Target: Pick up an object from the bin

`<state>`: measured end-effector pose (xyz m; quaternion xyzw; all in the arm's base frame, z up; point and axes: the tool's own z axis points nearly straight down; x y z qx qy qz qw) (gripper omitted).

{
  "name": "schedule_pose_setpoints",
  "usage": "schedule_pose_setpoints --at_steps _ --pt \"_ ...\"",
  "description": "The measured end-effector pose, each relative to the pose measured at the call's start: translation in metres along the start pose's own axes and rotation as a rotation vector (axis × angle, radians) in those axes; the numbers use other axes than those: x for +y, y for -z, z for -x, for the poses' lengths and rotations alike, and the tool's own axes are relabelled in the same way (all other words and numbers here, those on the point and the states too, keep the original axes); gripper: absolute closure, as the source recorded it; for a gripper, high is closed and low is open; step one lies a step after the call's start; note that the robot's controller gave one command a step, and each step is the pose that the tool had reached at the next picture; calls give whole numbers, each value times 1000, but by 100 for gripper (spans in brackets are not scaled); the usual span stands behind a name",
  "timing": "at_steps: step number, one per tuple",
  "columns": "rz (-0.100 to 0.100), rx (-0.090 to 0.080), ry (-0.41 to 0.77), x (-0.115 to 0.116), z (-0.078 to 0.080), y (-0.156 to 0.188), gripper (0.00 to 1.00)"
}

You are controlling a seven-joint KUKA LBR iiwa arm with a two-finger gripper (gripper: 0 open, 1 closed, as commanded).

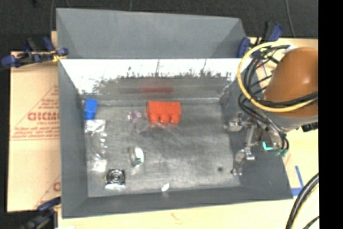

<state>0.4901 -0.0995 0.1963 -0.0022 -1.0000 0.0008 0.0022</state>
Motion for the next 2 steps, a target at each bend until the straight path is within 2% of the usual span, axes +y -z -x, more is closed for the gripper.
schedule_pose_setpoints --at_steps 1,2 --pt "0 -13 70 108 32 -124 0" --pt "4 -12 281 255 55 -94 0"
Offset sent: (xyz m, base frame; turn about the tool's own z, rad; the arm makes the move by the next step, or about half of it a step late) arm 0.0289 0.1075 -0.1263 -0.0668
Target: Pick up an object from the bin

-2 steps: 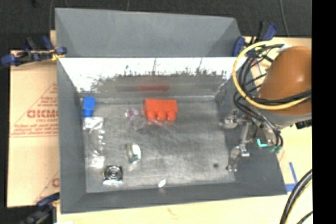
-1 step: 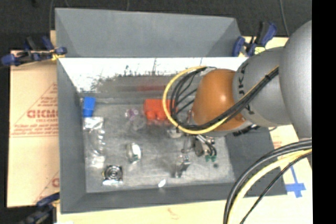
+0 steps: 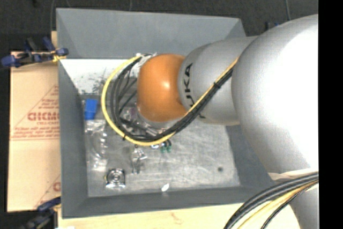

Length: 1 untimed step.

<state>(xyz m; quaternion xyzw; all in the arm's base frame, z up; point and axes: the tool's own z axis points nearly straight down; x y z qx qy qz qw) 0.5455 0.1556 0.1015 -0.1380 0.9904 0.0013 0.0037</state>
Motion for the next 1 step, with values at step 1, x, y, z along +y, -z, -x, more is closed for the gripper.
schedule_pose_setpoints --at_steps 1 --pt "-4 3 408 -49 0 8 0"
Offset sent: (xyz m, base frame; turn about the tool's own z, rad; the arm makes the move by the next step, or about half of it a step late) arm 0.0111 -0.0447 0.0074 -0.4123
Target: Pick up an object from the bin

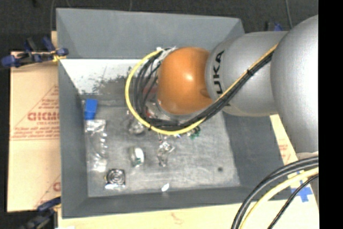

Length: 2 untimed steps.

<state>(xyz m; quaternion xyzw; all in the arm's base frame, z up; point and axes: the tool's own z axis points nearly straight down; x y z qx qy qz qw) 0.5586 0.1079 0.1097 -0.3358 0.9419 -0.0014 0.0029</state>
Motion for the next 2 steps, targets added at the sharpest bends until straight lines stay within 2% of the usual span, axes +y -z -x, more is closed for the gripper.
schedule_pose_setpoints --at_steps 1,2 --pt "-1 -3 139 18 30 -37 0" --pt "-4 -9 443 34 12 -36 0"
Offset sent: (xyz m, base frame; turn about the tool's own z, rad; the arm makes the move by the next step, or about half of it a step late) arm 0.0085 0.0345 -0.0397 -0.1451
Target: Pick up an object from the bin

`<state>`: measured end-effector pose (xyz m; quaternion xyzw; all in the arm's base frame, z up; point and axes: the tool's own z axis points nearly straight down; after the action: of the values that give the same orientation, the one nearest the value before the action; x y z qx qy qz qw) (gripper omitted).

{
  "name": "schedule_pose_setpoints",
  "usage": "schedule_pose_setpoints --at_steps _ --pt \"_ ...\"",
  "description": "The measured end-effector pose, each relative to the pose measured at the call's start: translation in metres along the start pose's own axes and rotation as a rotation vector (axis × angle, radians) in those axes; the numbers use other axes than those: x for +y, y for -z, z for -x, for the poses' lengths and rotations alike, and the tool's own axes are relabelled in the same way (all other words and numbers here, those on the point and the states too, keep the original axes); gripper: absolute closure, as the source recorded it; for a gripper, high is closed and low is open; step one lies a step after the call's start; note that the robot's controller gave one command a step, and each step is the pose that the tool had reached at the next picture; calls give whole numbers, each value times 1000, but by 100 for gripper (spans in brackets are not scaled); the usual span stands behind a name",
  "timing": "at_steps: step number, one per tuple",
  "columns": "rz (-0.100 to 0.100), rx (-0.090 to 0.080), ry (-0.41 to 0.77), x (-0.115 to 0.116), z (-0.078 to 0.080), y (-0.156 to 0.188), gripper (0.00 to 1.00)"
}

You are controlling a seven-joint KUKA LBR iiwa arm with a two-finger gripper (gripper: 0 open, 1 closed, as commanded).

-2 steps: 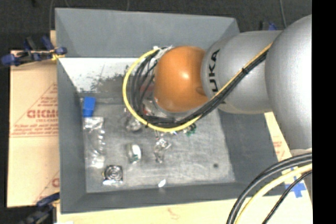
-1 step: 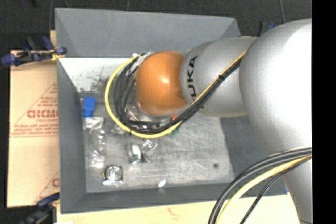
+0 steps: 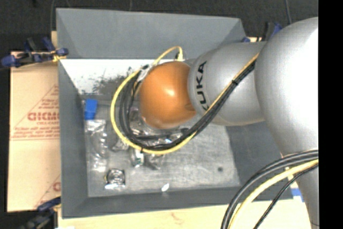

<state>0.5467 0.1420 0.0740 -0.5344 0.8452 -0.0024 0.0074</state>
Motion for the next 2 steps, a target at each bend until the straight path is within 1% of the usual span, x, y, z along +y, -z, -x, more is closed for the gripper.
schedule_pose_setpoints --at_steps 1,2 --pt "-1 -5 0 0 3 3 100" --pt "4 4 -6 -4 4 58 100"
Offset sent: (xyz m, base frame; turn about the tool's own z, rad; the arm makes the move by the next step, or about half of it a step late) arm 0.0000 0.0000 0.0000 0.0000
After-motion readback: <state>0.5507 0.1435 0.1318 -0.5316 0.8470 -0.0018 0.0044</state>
